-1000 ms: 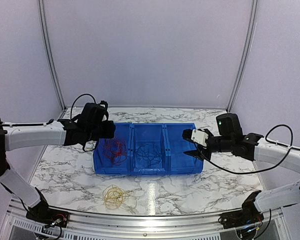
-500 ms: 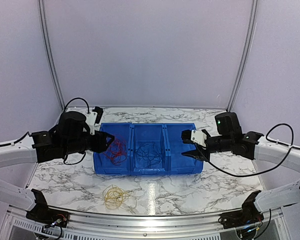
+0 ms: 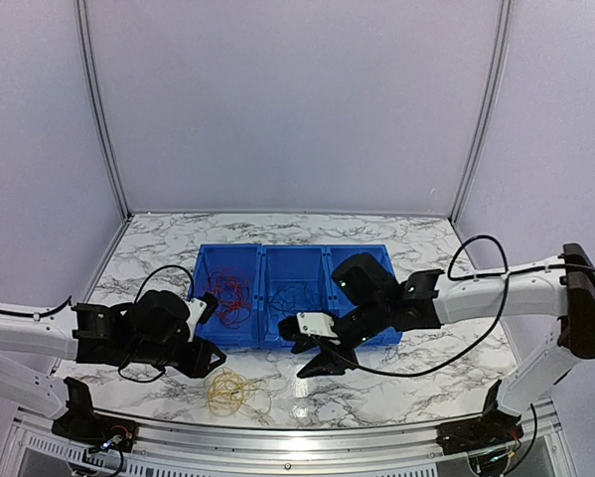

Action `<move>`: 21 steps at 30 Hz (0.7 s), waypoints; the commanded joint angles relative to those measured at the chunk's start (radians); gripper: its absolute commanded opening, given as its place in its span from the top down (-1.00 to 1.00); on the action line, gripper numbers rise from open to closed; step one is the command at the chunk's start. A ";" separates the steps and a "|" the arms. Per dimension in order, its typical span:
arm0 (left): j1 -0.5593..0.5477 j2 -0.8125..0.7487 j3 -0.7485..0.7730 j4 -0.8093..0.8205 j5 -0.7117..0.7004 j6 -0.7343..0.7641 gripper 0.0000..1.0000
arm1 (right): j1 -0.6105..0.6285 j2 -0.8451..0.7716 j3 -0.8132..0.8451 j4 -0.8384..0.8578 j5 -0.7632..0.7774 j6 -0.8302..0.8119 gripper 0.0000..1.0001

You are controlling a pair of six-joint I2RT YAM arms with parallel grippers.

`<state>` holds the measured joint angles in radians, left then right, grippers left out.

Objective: Untangle the cables

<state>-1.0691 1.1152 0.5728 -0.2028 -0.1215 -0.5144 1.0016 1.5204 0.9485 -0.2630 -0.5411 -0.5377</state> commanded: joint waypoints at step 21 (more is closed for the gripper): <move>-0.024 -0.152 -0.229 0.250 -0.117 -0.197 0.08 | 0.137 0.498 0.328 -0.062 -0.045 0.252 0.76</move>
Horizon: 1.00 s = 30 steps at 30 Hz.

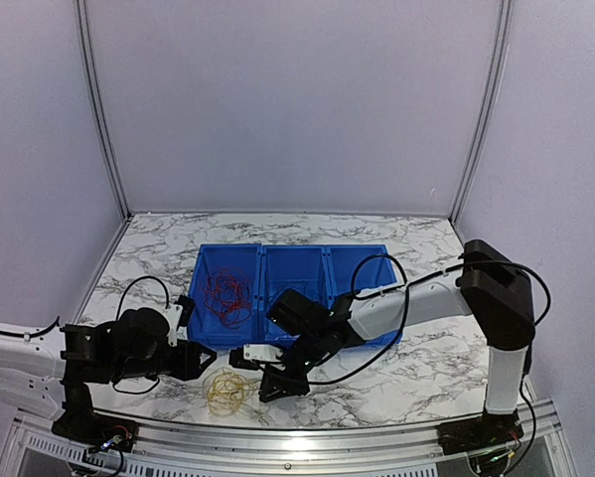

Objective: Untangle the cables

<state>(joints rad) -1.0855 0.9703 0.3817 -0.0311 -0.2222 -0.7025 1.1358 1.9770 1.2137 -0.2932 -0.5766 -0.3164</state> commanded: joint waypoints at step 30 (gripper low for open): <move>-0.185 0.234 -0.080 0.570 -0.317 0.156 0.02 | -0.006 -0.255 0.648 -0.527 -0.187 -0.265 1.00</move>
<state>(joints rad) -1.2671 1.1271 0.2981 0.4717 -0.4065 -0.5285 1.1347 1.7809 1.7245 -0.7418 -0.7158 -0.5144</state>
